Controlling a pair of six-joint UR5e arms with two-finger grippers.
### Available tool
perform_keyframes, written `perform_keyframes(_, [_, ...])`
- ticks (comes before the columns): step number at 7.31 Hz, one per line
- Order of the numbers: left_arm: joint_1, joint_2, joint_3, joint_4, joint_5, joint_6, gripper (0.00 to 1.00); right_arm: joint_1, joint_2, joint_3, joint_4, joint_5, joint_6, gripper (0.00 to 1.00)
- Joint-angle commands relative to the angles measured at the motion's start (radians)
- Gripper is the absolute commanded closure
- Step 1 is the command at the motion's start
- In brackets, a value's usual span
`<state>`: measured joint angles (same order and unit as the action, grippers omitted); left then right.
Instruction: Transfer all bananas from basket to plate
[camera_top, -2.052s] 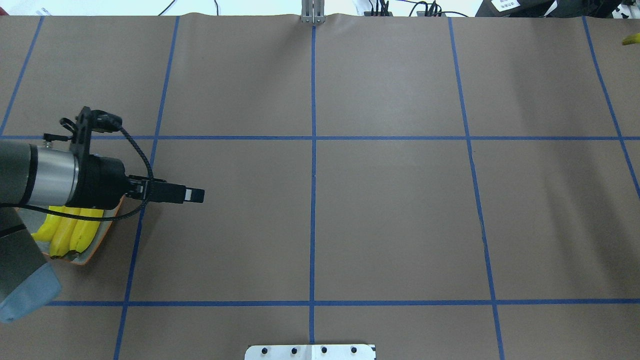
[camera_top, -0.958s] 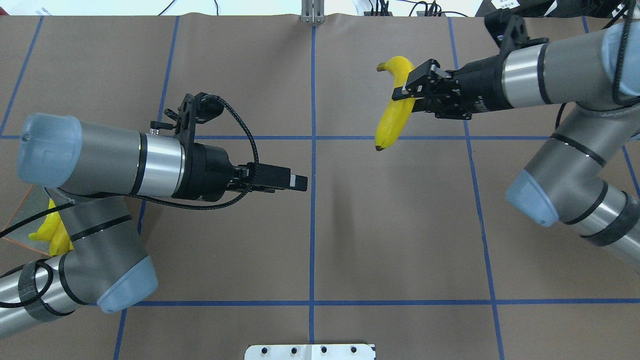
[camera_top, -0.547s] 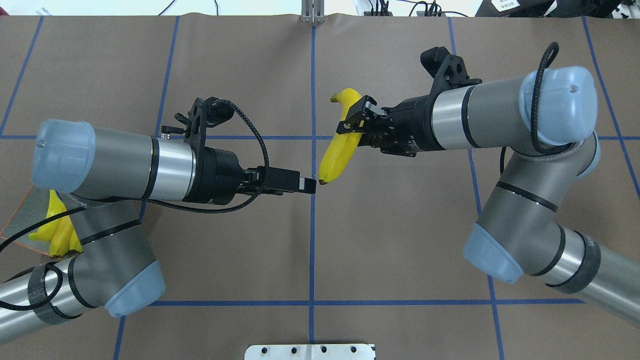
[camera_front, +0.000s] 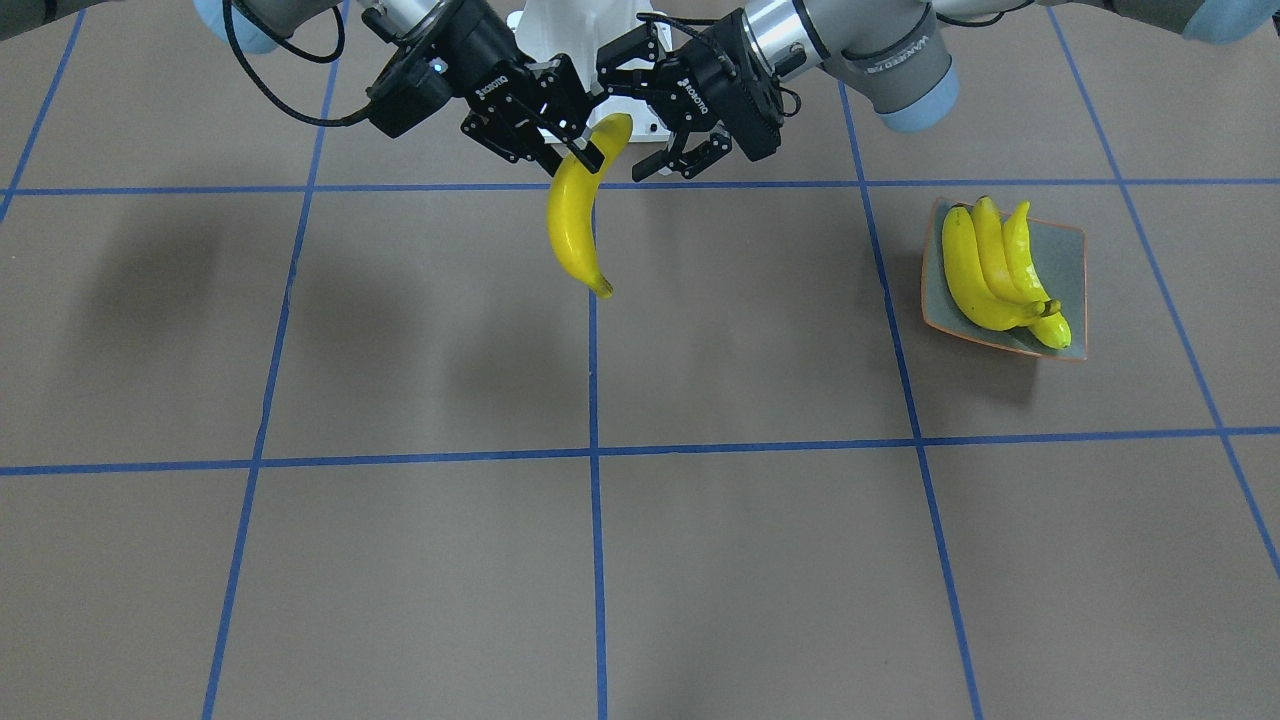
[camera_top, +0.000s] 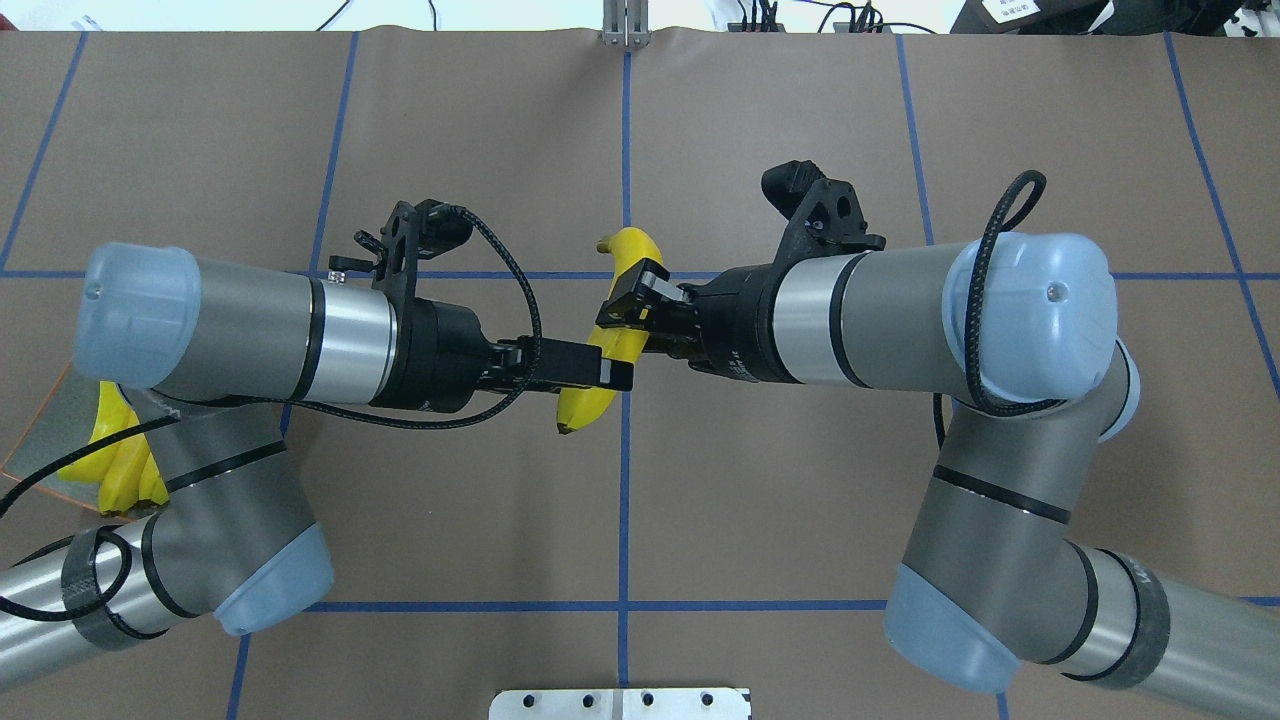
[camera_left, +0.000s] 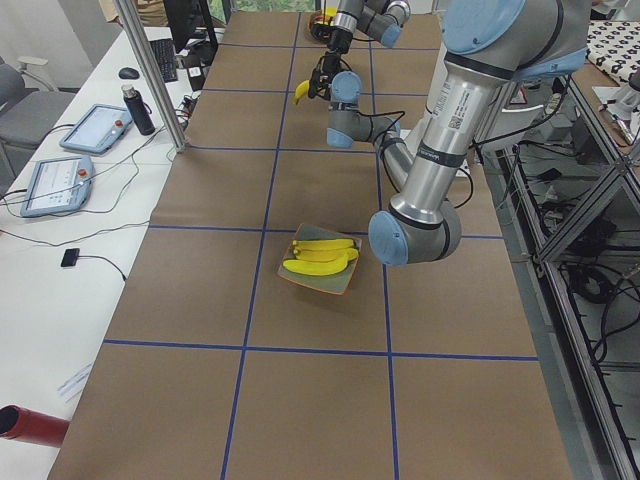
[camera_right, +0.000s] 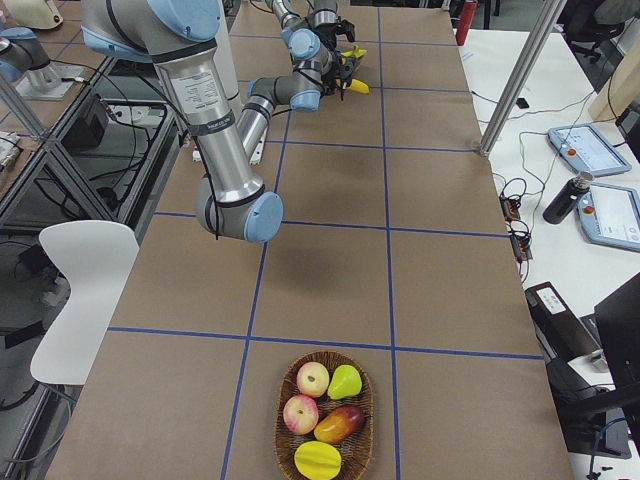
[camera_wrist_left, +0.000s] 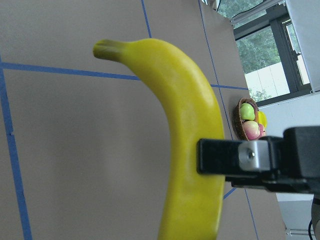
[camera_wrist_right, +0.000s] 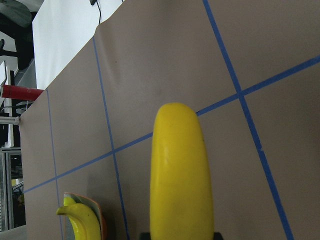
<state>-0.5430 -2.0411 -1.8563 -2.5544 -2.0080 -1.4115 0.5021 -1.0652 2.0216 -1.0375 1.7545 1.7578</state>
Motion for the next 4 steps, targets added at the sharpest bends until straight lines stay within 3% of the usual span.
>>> perform_keyframes(1, [0.024, -0.001, -0.001, -0.004, 0.0, 0.0, 0.0, -0.008, 0.004, 0.002, -0.002, -0.012, 0.0, 1.0])
perform_keyframes(2, [0.028, -0.002, -0.006, -0.004, 0.0, 0.0, 0.12, -0.008, 0.004, 0.002, -0.002, -0.012, 0.0, 1.0])
perform_keyframes(4, [0.028, -0.001, -0.014, -0.004, 0.0, -0.001, 1.0, -0.008, 0.005, 0.0, 0.001, -0.012, -0.001, 1.0])
